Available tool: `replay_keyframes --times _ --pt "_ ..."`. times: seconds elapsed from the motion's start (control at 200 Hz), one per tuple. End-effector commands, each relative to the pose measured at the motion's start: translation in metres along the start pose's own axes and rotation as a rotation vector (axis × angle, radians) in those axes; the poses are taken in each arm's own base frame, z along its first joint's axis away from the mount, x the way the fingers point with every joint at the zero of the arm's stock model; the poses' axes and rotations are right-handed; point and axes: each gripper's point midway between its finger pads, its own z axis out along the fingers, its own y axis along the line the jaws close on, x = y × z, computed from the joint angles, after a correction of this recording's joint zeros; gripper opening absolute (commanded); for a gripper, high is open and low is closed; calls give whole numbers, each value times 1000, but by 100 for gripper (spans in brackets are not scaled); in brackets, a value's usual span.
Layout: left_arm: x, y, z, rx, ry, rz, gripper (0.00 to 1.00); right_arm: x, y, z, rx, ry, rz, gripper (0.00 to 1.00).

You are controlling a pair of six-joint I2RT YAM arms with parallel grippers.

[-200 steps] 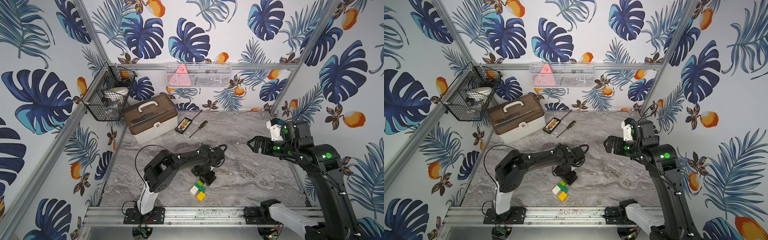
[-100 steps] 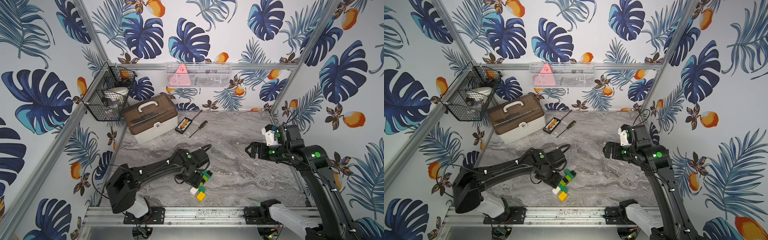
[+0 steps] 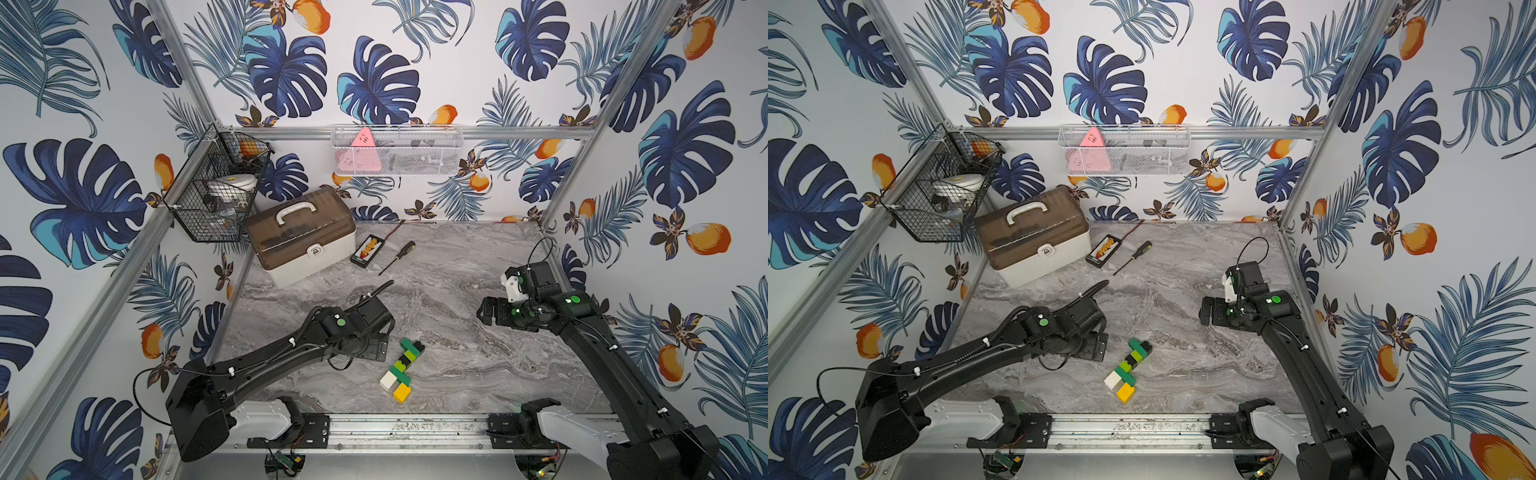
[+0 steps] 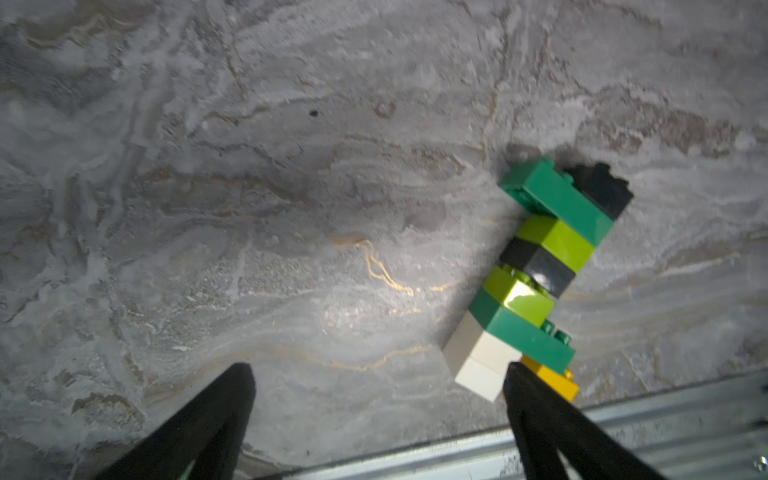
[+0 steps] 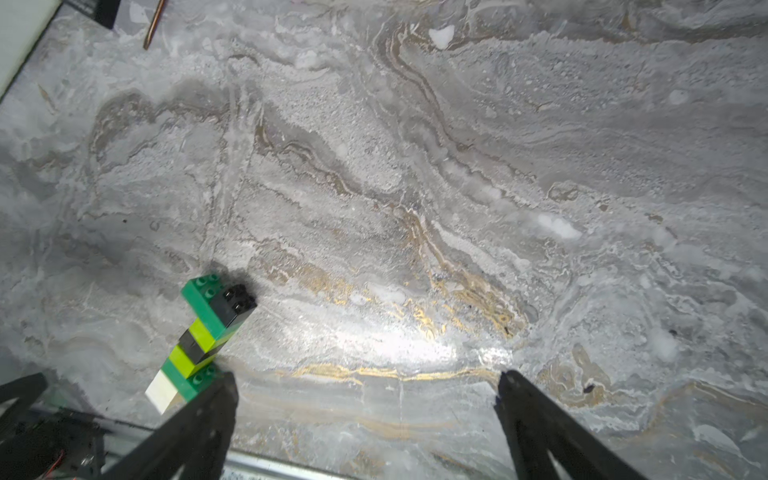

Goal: Assemble a giraffe with lego
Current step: Adjust the lego brick at the center of the board, then reset both arms

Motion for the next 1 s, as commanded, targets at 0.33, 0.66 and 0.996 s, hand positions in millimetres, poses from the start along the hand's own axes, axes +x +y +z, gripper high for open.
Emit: replay_keyframes --times 0.33,0.66,0.996 --pt "-127 95 -3 -409 -584 -103 99 -95 -20 50 -6 -530 -146 100" --pt "-132 161 22 -443 -721 -158 99 -87 -34 125 -10 -581 -275 100" --pt "-145 211 47 -395 -847 -221 99 -99 -68 145 33 -675 -158 100"
